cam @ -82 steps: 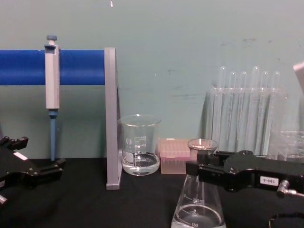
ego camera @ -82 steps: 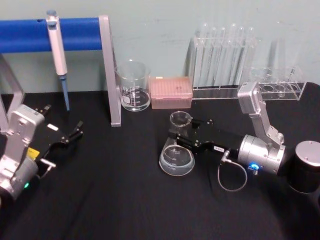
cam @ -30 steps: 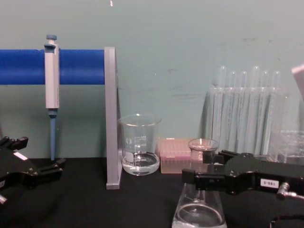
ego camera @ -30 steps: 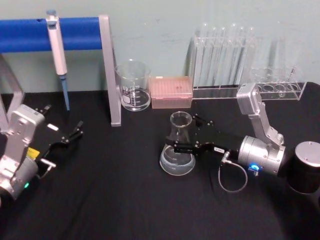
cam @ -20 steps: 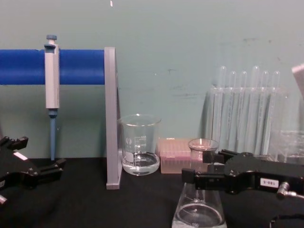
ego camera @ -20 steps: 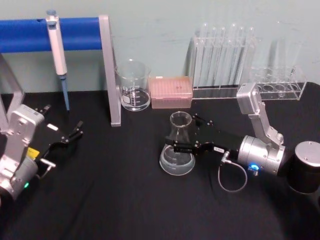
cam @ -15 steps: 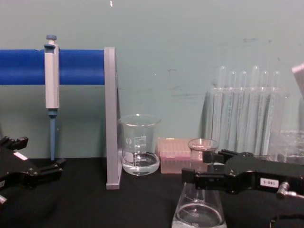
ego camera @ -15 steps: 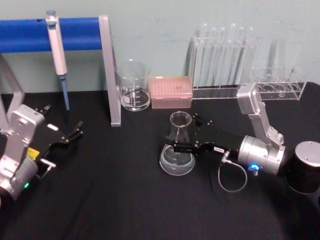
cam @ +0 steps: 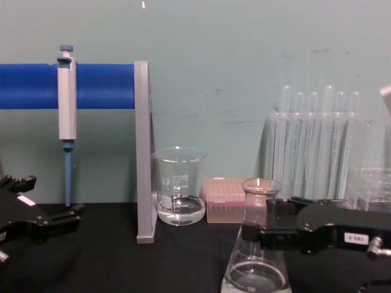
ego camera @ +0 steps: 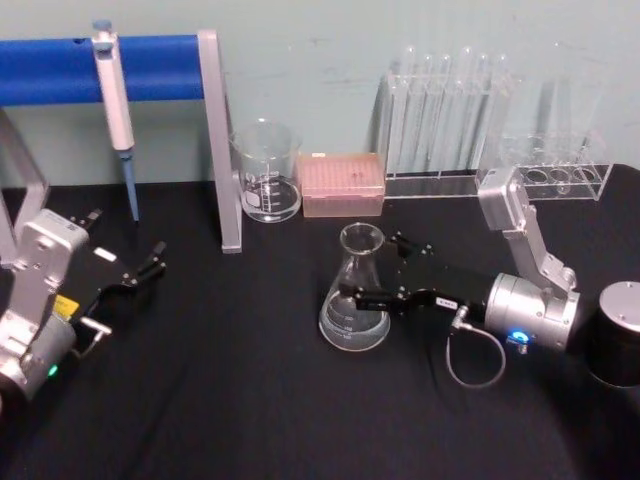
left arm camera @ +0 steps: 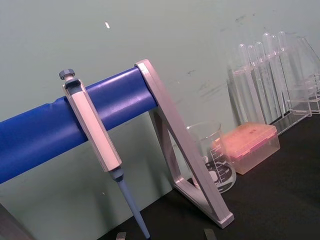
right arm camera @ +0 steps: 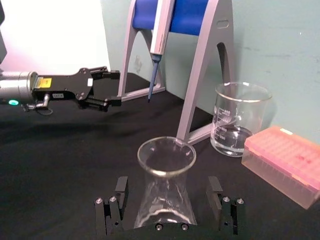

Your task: Grasp the erlenmeyer flask with one hand, shake it three times, then place it back.

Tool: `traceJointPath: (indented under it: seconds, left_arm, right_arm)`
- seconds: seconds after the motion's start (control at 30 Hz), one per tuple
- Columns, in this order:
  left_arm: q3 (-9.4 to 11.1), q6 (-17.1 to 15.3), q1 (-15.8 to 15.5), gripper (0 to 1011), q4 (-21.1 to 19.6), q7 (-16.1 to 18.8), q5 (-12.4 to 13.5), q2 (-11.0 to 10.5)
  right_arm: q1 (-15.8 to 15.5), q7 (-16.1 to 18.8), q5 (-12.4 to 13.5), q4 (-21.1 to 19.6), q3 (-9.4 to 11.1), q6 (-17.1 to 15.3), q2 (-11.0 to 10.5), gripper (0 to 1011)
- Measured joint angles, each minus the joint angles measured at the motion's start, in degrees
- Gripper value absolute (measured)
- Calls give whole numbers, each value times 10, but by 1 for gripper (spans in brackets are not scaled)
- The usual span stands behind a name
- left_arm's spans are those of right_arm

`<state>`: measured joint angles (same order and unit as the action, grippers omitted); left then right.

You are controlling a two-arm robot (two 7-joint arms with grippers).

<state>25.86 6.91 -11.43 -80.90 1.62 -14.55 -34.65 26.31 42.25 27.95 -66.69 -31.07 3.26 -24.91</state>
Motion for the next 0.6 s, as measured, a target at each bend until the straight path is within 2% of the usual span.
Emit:
traceJointPath:
  seconds: [0.27,0.4,0.6]
  left_arm:
    - [0,0,0,1001,0,0,0,0]
    - [0,0,0,1001,0,0,0,0]
    - [0,0,0,1001,0,0,0,0]
  right_arm:
    - [-23,-2,0,-41,3,-18,-34,1000]
    - [-45,-11,7,-73,11,-37,-60,1000]
    - [-64,-32,13,-98,25,-57,-84,1000]
